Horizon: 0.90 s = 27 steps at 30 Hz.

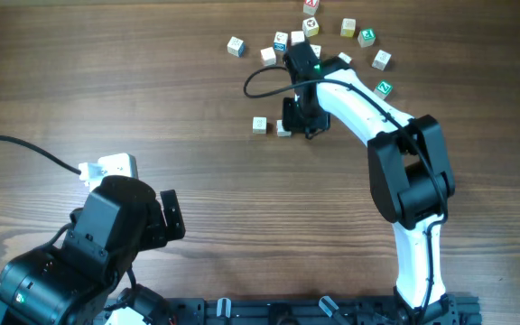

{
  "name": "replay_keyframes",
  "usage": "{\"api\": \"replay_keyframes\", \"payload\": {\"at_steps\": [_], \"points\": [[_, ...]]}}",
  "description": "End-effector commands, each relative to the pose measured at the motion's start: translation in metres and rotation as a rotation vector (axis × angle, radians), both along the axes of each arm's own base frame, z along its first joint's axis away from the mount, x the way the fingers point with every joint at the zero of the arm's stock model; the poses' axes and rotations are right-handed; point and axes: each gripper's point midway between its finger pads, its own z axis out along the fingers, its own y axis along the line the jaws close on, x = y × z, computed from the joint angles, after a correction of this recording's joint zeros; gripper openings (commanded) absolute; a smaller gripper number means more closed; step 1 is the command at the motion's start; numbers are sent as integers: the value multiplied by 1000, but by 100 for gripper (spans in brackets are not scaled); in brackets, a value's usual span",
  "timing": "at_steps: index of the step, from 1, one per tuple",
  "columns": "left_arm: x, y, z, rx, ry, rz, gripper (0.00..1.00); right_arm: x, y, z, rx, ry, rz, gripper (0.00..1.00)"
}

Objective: Form a horizontal line
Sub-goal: 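Place the 9 block right beside the 6 block and release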

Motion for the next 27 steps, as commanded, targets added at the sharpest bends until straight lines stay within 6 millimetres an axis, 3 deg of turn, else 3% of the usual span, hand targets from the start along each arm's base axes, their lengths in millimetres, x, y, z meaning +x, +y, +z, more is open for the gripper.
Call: {"api": "replay_keyframes", "payload": {"at_steps": [1, 5, 27], "points": [[0, 0, -1, -14, 2, 17, 100, -6, 3, -4, 27, 26, -1, 4], [0, 0, -1, -14, 2, 17, 100, -12, 17, -1, 109, 60, 11, 4], [0, 0, -1, -14, 2, 17, 100, 2, 24, 1, 133, -21, 107, 4]]}}
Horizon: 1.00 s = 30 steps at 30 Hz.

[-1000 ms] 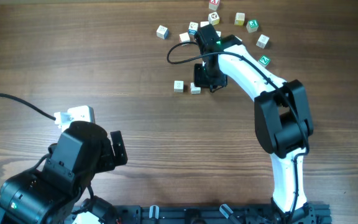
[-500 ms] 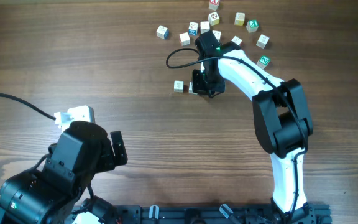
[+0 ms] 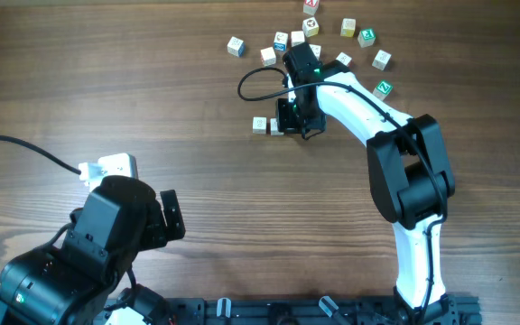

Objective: Form a horizontal line
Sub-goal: 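Place the 9 block right beside the 6 block and release, then lift the right gripper back toward the block cluster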

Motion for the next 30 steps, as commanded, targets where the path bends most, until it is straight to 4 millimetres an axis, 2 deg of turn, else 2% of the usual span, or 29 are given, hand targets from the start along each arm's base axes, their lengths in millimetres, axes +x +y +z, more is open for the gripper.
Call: {"api": "replay_keyframes", "payload": {"at_steps": [1, 14, 19, 22, 24, 25, 26, 27, 28, 29, 30], "points": [[0, 0, -1, -15, 1, 18, 100, -2, -1, -1, -1, 10, -10, 4], [0, 0, -1, -14, 2, 18, 100, -1, 2, -1, 21, 38, -108, 4], [0, 0, -1, -14, 2, 18, 100, 6, -15, -1, -50, 7, -159, 4], [0, 0, -1, -14, 2, 18, 100, 15, -26, 10, -57, -1, -190, 4], [0, 0, -1, -14, 2, 18, 100, 25, -45, 27, -88, -30, -226, 4], [0, 0, -1, -14, 2, 18, 100, 29, -51, 36, -96, -48, -231, 11], [0, 0, -1, -15, 1, 18, 100, 34, -56, 46, -95, -71, -228, 25], [0, 0, -1, -15, 1, 18, 100, 40, -59, 57, -88, -98, -211, 46], [0, 0, -1, -14, 2, 18, 100, 46, -62, 68, -82, -127, -195, 59], [0, 0, -1, -15, 1, 18, 100, 54, -66, 81, -75, -161, -184, 76], [0, 0, -1, -14, 2, 18, 100, 60, -69, 90, -71, -189, -168, 87]]}}
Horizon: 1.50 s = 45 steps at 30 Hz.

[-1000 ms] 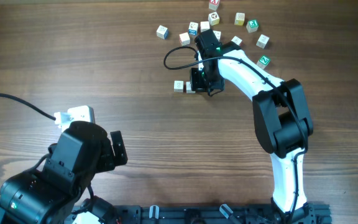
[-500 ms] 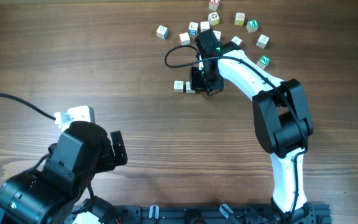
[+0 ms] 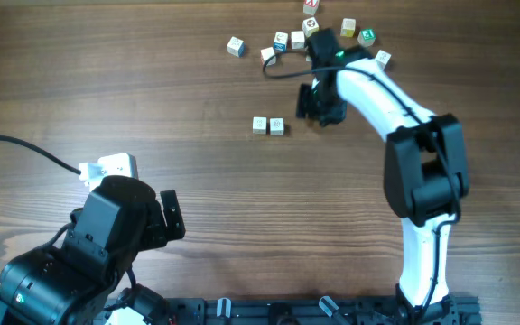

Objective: Form a horizontal line
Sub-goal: 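Lift the right gripper back toward the block cluster, then lower the right gripper onto the white block with number 4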

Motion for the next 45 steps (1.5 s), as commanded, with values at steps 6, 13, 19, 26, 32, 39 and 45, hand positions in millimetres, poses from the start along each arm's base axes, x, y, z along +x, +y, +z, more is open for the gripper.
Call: {"api": "replay_keyframes", "payload": {"at_steps": [6, 13, 19, 26, 32, 39, 45], "points": [[0, 0, -1, -14, 2, 17, 100, 69, -25, 82, -31, -329, 142, 99], [0, 0, -1, -14, 2, 17, 100, 116, -39, 62, 33, -405, -200, 99], [0, 0, -1, -14, 2, 17, 100, 129, -47, 12, 12, -371, -347, 99], [0, 0, -1, -14, 2, 17, 100, 137, -72, -6, -27, -377, -514, 91], [0, 0, -1, -14, 2, 17, 100, 138, -82, -24, -36, -356, -538, 83], [0, 0, -1, -14, 1, 17, 100, 134, -79, -46, -34, -315, -523, 61], [0, 0, -1, -14, 2, 17, 100, 132, -82, -47, -70, -318, -461, 36]]}}
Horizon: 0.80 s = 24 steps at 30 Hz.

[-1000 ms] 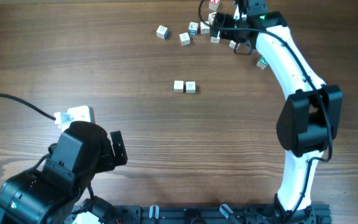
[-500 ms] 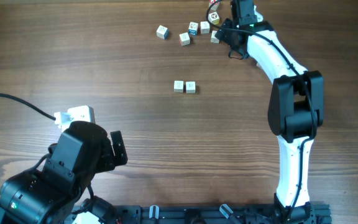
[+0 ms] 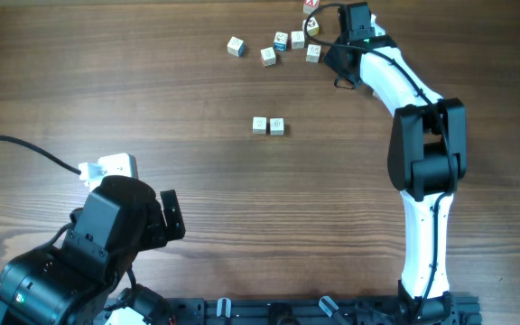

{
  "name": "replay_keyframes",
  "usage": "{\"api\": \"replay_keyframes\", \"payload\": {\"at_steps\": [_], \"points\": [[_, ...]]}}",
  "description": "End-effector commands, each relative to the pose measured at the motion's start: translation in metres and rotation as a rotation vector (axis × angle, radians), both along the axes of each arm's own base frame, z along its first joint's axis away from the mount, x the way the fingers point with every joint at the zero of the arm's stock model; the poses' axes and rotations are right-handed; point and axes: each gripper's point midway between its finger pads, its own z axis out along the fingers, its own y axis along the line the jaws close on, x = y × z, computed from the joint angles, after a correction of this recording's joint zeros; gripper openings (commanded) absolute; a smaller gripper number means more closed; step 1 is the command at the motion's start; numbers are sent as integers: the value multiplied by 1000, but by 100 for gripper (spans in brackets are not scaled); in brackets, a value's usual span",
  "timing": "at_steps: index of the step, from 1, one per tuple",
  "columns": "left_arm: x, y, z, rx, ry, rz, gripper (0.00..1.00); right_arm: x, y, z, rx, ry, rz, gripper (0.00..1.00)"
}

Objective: Form a horizontal line
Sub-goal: 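Lower the right gripper onto the white block with number 4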

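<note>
Two small pale cubes (image 3: 259, 125) (image 3: 276, 125) sit side by side in a short horizontal row at mid-table. Several more letter cubes lie scattered at the far edge, among them one at the left (image 3: 236, 45) and one near the arm (image 3: 312, 52). My right gripper (image 3: 343, 70) hangs over the right part of that scatter and hides the cubes beneath it; its jaws are too dark to read. My left gripper (image 3: 171, 217) rests at the near left, away from all cubes.
A white box (image 3: 108, 167) with a black cable (image 3: 25, 149) lies beside the left arm. The right arm's white links (image 3: 395, 77) stretch from the near edge to the far right. A black rail (image 3: 314, 311) runs along the near edge.
My right gripper has moved from just right of the two-cube row up and to the right, over the scattered cubes at the far edge. The row and the left arm are unchanged.
At first my right gripper was down beside a lone cube at mid-table, with a second cube at its fingers. Then that cube sat closer against the first. Later the gripper stood clear, leaving two cubes in a row, and now it is over the far scatter.
</note>
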Motion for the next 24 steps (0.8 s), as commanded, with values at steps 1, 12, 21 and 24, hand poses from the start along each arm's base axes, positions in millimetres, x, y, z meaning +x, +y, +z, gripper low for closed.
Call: {"api": "replay_keyframes", "payload": {"at_steps": [1, 12, 21, 24], "points": [[0, 0, -1, -14, 2, 18, 100, -5, -5, -21, -45, 52, 30, 32], [0, 0, -1, -14, 2, 18, 100, -56, 24, 8, -91, 224, 100, 15], [0, 0, -1, -14, 2, 18, 100, -109, 61, 3, -123, 369, 66, 15], [0, 0, -1, -14, 2, 18, 100, -125, 72, 1, -123, 420, 99, 14]]}}
